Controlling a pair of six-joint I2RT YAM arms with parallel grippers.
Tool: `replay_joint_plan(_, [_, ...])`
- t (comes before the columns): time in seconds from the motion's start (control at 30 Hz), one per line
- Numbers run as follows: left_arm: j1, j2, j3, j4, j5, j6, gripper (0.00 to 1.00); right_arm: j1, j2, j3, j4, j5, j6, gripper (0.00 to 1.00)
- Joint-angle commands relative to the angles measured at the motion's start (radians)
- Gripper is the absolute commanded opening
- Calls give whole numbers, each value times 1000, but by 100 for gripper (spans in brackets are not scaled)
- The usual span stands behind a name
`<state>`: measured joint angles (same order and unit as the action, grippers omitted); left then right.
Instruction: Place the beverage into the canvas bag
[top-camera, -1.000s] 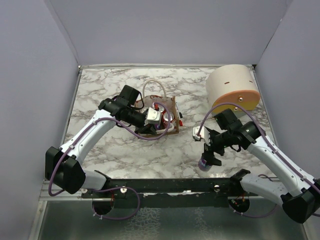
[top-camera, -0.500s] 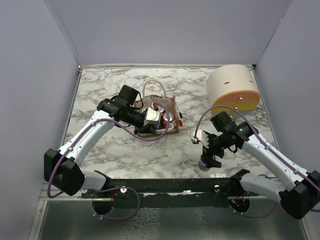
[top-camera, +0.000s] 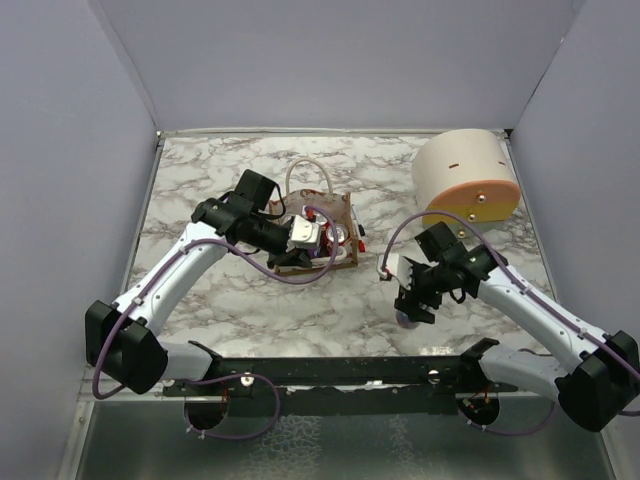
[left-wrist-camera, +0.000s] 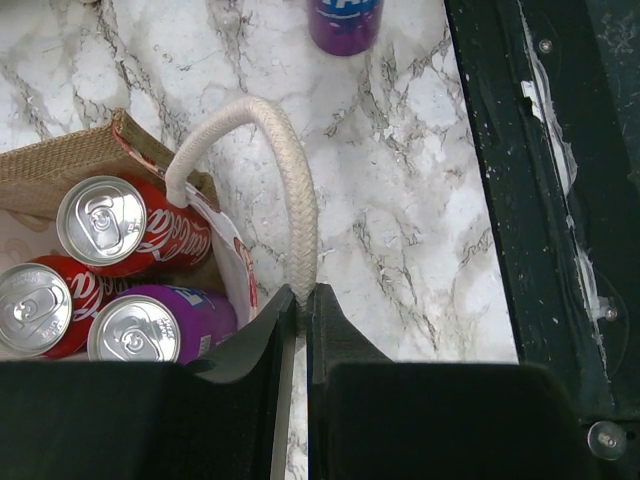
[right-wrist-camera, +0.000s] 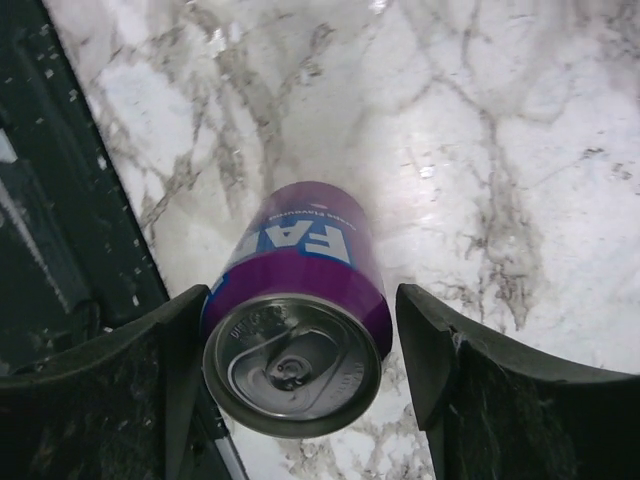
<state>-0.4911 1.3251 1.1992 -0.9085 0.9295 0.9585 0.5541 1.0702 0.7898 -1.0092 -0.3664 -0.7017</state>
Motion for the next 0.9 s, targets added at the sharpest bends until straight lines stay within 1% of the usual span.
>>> replay_joint_plan(0.0, [-3, -48, 31, -10, 38, 11, 0, -5, 39, 8, 188, 147, 84, 72])
replay_joint_plan(0.27, [-3, -64, 10, -3, 36, 8, 0, -5, 182, 80, 295, 218, 195, 71])
replay_joint_plan(0.33, [-3, -71, 2, 2, 36, 9, 0, -5, 214, 102, 301, 214, 219, 72])
replay_joint_plan(0.4, [-3, -77, -1, 5, 35, 9, 0, -6, 229, 113, 300, 202, 233, 75])
replay_joint_plan(0.53, [-3, -91, -13, 9, 37, 10, 0, -6, 210, 108, 281, 181, 232, 86])
replay_joint_plan(0.6, [-3, -96, -21, 16, 38, 11, 0, -6, 190, 98, 264, 186, 224, 89])
replay_joint_plan(0.73, [-3, -100, -25, 18, 45, 11, 0, -12, 160, 93, 218, 177, 205, 93])
replay_joint_plan(0.87, [-4, -106, -33, 22, 45, 11, 0, -33, 127, 85, 178, 170, 175, 94])
